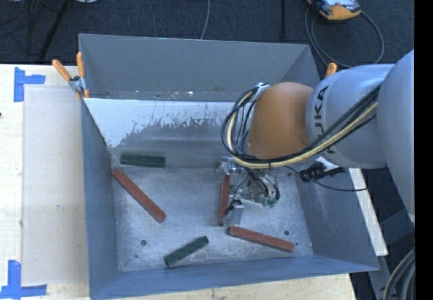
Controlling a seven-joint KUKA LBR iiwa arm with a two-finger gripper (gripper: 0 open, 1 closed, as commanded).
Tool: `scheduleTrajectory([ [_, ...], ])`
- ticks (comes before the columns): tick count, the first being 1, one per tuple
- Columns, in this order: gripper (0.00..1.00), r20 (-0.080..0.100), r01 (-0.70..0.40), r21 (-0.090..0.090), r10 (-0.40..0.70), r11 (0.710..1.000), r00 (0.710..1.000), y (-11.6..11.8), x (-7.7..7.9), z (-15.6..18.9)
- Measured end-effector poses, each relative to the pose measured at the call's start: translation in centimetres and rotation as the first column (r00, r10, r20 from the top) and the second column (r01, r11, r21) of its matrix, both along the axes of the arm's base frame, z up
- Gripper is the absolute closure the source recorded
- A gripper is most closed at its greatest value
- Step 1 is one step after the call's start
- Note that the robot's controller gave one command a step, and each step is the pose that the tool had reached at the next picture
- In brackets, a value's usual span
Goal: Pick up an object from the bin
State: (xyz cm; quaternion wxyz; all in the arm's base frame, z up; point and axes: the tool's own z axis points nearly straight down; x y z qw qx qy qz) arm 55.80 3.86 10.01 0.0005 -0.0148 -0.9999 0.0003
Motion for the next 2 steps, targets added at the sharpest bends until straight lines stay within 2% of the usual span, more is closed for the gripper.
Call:
scheduleTrajectory([
  [1,0.0,-0.001,-0.164,0.002,0.164,0.986,0.986,-0.8,-0.2,-0.8],
  [2,0.0,0.002,0.008,0.002,-0.008,1.0,1.0,-5.1,1.2,-1.3],
])
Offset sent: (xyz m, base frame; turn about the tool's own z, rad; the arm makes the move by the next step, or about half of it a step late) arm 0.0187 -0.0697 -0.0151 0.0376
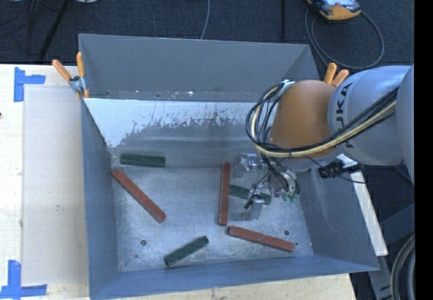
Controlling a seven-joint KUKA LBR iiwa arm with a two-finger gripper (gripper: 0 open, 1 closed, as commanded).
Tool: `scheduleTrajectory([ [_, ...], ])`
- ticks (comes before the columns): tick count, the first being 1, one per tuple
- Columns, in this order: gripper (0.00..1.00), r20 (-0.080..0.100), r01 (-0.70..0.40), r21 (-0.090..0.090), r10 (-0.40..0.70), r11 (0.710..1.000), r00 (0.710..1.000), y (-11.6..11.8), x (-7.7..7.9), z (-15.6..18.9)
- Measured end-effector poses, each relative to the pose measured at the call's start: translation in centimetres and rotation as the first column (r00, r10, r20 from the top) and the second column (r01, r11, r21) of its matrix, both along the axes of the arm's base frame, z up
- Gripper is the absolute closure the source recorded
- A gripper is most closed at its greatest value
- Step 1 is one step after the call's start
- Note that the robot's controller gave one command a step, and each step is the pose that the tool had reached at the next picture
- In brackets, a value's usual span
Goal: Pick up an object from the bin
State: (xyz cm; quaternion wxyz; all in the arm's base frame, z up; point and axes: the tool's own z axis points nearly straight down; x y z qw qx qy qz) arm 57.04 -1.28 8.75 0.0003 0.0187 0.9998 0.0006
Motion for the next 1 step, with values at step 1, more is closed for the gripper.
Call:
scheduleTrajectory([
  [1,0.0,-0.001,-0.018,-0.006,0.018,1.0,1.0,1.25,-1.12,-0.86],
])
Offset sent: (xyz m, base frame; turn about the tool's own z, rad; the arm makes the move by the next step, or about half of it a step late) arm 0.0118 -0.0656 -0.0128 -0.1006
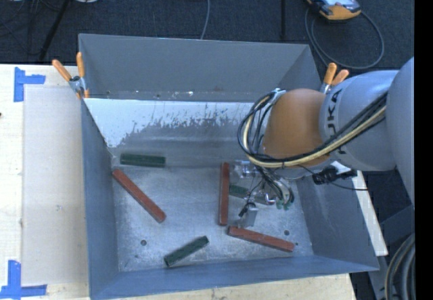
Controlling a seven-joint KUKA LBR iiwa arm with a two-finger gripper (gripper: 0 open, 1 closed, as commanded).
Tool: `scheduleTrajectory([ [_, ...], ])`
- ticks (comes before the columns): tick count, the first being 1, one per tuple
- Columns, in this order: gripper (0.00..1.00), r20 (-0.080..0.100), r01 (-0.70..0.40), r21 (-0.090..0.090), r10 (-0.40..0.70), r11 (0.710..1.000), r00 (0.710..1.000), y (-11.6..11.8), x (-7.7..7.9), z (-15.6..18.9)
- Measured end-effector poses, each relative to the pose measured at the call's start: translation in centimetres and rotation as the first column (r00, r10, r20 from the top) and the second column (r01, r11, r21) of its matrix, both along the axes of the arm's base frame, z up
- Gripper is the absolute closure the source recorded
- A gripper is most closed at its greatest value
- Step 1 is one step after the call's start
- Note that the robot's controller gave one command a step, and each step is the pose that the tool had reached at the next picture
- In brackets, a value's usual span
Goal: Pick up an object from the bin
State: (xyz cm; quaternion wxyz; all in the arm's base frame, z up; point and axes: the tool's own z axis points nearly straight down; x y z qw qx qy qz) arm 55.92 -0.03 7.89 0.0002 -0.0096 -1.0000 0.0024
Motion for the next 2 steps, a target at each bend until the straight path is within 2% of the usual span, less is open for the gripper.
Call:
scheduleTrajectory([
  [1,0.0,0.001,-0.067,0.01,0.067,0.998,0.998,-0.6,0.8,-0.3],
  [2,1.0,0.001,0.1,0.005,-0.1,0.995,0.995,-4.6,4.8,-0.5],
])
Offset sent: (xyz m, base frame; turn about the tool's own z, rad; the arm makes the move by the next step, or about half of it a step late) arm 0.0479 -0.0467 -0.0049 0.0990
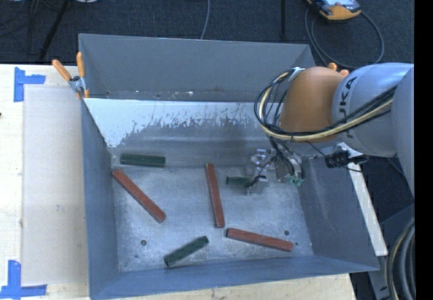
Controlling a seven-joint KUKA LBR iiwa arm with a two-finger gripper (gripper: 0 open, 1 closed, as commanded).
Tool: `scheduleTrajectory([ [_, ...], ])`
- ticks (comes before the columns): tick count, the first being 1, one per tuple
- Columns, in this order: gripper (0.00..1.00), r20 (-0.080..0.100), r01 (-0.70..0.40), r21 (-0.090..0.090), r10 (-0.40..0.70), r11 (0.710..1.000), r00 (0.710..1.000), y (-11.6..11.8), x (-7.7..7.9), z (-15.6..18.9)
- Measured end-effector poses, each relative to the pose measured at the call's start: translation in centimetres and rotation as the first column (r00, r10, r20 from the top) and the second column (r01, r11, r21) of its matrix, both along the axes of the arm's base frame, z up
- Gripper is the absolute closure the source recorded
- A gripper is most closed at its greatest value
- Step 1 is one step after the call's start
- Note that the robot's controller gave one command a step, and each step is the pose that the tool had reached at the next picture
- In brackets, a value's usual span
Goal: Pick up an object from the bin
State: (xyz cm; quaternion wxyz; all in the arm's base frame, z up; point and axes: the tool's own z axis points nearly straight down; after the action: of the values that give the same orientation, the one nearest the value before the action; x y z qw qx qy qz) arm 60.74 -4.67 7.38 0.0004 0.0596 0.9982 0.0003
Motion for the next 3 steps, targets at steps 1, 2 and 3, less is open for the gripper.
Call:
scheduleTrajectory([
  [1,1.0,0.0,0.0,0.0,0.0,1.0,1.0,0.0,0.0,0.0],
  [2,1.0,0.001,0.063,-0.001,-0.063,0.998,0.998,-6.1,1.0,10.0],
  [3,1.0,0.001,0.064,-0.001,-0.064,0.998,0.998,-6.1,1.0,10.0],
])
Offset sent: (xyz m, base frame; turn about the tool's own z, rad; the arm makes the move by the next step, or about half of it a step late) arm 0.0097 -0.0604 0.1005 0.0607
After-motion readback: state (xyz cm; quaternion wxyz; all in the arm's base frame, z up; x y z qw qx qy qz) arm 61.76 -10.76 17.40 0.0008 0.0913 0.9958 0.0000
